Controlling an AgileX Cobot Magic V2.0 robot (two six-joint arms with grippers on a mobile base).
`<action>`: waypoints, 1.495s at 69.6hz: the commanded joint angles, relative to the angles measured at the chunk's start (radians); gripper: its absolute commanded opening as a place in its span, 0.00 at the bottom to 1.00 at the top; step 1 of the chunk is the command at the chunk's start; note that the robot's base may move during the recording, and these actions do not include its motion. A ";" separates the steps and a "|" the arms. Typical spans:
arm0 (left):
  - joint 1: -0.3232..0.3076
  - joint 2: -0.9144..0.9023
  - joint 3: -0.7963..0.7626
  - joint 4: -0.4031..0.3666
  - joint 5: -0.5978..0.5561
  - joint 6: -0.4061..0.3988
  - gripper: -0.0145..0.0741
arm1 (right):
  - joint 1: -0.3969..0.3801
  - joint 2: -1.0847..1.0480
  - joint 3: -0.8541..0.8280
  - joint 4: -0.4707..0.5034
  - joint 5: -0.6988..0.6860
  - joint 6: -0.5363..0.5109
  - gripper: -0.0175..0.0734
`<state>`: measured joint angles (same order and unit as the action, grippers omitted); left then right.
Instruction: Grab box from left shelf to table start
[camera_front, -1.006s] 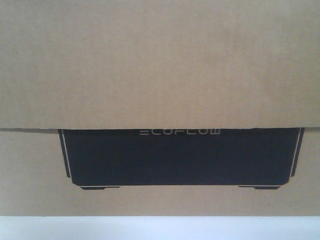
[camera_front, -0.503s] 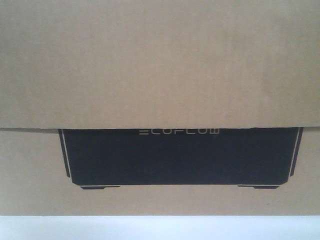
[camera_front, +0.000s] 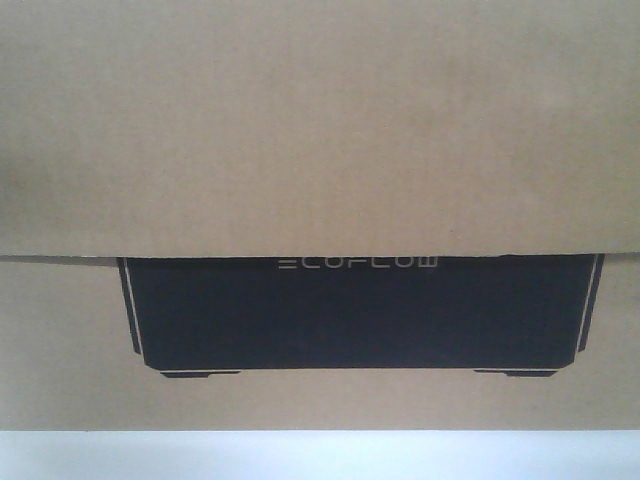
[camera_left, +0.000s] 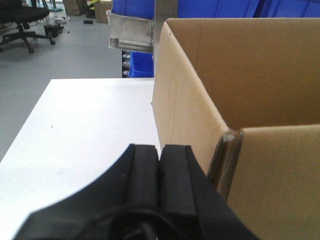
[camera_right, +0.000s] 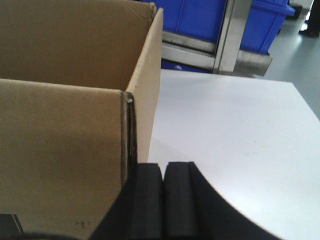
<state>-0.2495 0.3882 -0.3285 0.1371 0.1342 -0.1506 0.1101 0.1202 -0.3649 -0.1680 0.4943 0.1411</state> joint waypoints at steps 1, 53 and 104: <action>-0.007 -0.019 -0.007 -0.006 -0.120 -0.008 0.05 | -0.006 -0.029 -0.014 -0.021 -0.094 -0.003 0.26; -0.007 -0.021 -0.003 -0.011 -0.112 -0.008 0.05 | -0.006 -0.038 -0.014 -0.021 -0.093 -0.003 0.26; 0.132 -0.334 0.297 -0.187 -0.125 0.123 0.05 | -0.006 -0.038 -0.014 -0.021 -0.093 -0.003 0.26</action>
<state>-0.1335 0.0836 -0.0494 -0.0379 0.1019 -0.0333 0.1101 0.0712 -0.3534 -0.1680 0.4901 0.1411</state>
